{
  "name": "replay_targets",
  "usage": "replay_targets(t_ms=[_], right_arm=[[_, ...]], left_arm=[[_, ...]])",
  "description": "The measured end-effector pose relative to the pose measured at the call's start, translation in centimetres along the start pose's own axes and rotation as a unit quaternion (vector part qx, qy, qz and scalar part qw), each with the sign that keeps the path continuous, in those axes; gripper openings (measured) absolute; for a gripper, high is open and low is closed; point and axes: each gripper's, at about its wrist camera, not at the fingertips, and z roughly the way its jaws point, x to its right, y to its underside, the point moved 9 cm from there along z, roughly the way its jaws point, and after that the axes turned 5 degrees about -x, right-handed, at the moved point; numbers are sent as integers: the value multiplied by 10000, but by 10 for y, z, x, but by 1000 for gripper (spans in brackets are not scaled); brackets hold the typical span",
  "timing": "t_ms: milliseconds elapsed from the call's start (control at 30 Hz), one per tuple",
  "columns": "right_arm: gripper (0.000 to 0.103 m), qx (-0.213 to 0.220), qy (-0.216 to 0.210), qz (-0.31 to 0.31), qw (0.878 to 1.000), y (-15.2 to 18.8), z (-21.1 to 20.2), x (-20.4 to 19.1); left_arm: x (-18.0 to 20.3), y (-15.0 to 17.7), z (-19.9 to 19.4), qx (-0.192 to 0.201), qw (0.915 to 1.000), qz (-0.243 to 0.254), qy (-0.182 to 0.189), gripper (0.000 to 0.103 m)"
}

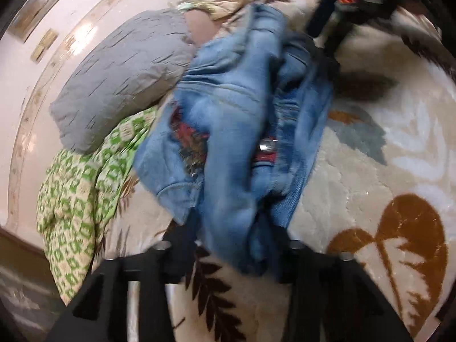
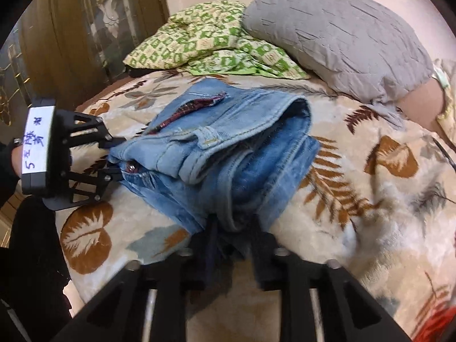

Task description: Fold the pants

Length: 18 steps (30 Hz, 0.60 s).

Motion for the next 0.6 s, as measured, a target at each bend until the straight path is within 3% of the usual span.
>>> replay_targets(t_ms=[33,67,167,233,333,400,433,500,533,600], right_arm=[[82,40,-16,117,9999,1,-5,1],[85,160,-48,245,9996,2,-13,3],[87,360,-283,631,9970,-1,-30,10],[99,496,-626,1188,9897,-9,-39,20],[103,663,-1578,2243,9594,-28,-40,32],[103,607,-2034,2757,9375,-38,-32,37],[103,544,-2174,2987,9277,-42,-24,40],[103,355,-2248,3309,9158,-44,-6,44],[103,218,-2258,3514,9083,-44,6,48],[103,72,-2362,3796,8945,-42,21,51]], left_arm=[[-7,1,-8,64,9997,-239,44,94],[-12,1,-16,186,9987,-448,157,101],[-34,4,-37,445,9869,-1368,726,103],[-53,5,-39,411,9695,-2105,1186,103],[-75,5,-29,348,9224,-3266,2030,103],[-84,5,-14,218,8818,-3970,2538,103],[-84,4,-6,122,8652,-4195,2743,103],[-79,6,15,-151,8234,-4681,3205,103],[-79,7,24,-242,8081,-4850,3334,103],[-74,10,45,-436,7686,-5273,3597,103]])
